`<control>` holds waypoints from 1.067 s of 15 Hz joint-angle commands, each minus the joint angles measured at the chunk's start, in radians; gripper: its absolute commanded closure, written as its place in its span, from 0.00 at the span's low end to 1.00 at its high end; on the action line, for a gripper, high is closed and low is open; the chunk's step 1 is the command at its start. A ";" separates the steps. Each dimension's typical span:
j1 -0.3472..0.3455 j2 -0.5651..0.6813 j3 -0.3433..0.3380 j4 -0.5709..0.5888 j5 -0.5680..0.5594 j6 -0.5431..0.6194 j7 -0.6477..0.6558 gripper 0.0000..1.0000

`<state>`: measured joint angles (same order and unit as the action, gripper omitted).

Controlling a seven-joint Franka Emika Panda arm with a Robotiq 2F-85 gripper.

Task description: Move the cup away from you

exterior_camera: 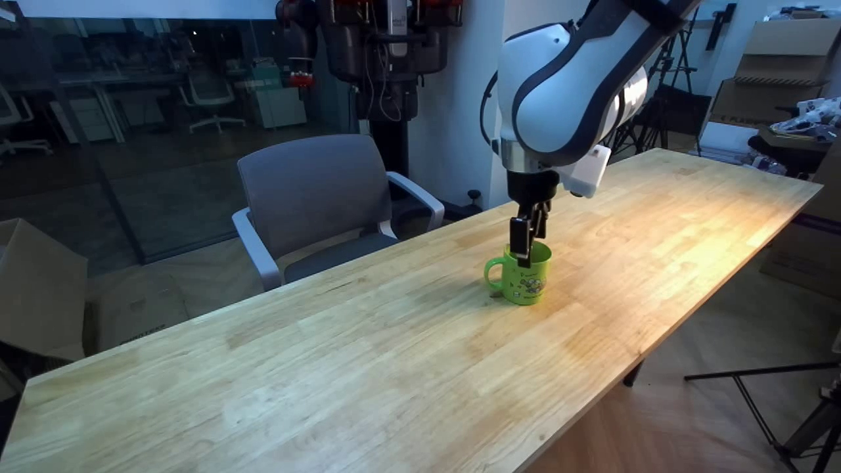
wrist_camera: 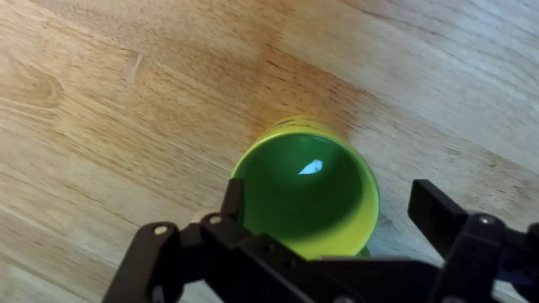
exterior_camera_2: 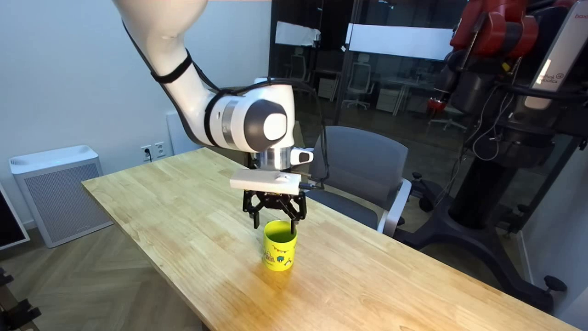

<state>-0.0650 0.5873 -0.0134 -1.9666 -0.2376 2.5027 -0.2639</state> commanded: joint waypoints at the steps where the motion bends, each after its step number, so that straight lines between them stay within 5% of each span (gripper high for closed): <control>1: 0.016 0.033 -0.001 0.052 -0.020 -0.002 -0.028 0.00; 13: 0.004 0.066 0.042 0.055 0.082 0.033 -0.032 0.00; 14: -0.001 0.072 0.044 0.057 0.089 0.040 -0.035 0.23; 16: -0.005 0.086 0.040 0.064 0.090 0.046 -0.034 0.32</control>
<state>-0.0565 0.6479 0.0237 -1.9288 -0.1576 2.5376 -0.2915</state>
